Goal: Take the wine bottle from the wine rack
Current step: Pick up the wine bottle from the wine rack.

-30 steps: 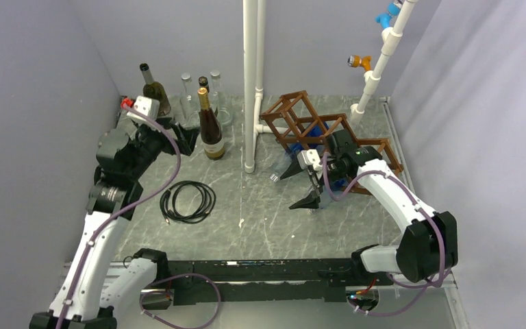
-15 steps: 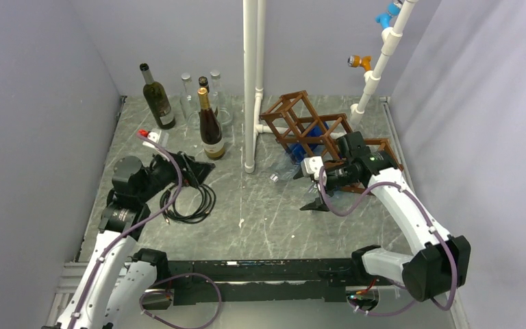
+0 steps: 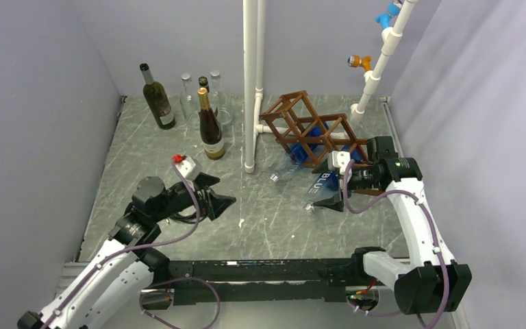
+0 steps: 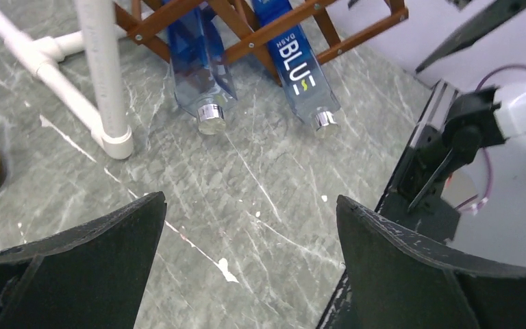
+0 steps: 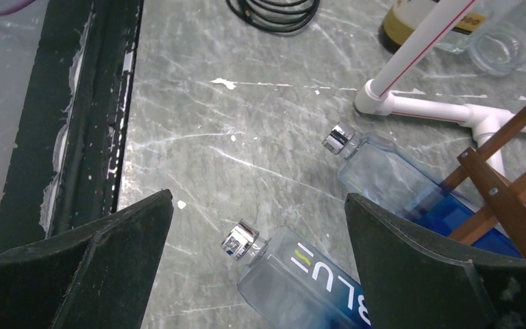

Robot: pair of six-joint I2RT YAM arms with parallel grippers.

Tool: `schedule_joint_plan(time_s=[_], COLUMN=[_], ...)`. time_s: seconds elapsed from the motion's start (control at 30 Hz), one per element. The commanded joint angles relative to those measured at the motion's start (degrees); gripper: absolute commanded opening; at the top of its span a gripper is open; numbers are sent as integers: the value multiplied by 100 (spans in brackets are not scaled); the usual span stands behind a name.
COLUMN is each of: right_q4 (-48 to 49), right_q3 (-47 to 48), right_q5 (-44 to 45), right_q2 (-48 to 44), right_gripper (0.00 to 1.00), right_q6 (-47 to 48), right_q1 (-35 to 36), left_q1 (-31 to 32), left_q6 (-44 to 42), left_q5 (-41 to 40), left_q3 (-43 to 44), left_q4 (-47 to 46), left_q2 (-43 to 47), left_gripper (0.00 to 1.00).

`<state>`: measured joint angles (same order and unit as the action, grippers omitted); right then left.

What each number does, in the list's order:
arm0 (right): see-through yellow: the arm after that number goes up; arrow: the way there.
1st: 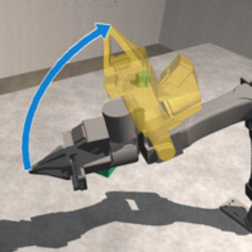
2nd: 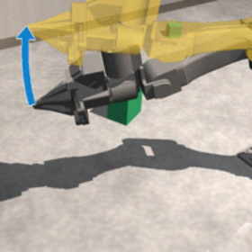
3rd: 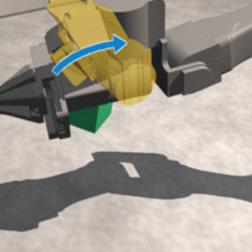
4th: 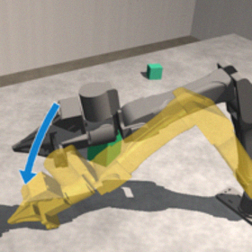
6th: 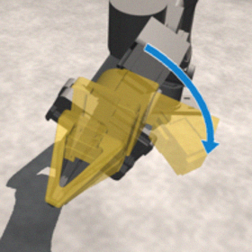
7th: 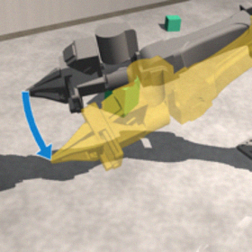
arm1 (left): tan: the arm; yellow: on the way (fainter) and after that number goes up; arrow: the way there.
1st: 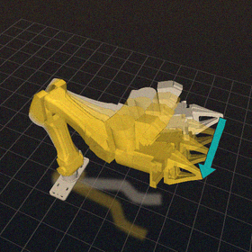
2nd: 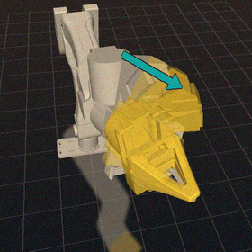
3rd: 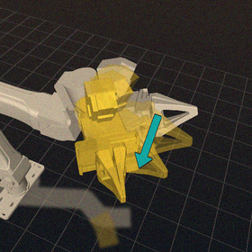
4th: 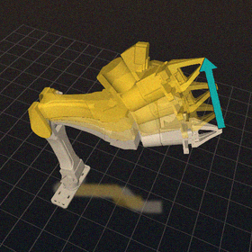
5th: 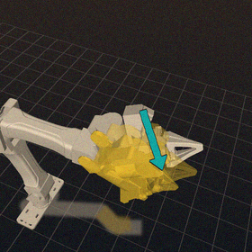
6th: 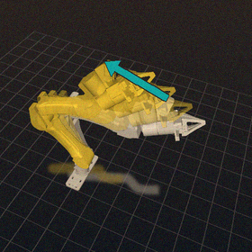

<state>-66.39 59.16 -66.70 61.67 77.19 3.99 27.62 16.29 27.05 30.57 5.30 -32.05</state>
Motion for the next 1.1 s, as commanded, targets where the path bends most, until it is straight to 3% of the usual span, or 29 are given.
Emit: schedule_joint_plan(time_s=[0.0,0.37,0.7,1.07], right_q4=[-13,566,673,559], right_q3=[-148,-422,-547,-578], right_q5=[-784,-838,-765,-782], right_q2=[-250,-521,-610,-604], right_gripper=[100,100,100,100], right_q6=[43,-780,-1052,-895], right_q1=[-351,-852,-970,-1022], left_q1=[902,2713,3249,3487], left_q6=[-878,-2691,-3436,-4445], left_q5=[-990,-2651,-3340,-3583], left_q3=[-180,-43,-421,-555], left_q4=[-653,-1420,-3072,-5082], left_q2=[-164,-1033,-1897,-3518], left_gripper=[99,100,100,100])
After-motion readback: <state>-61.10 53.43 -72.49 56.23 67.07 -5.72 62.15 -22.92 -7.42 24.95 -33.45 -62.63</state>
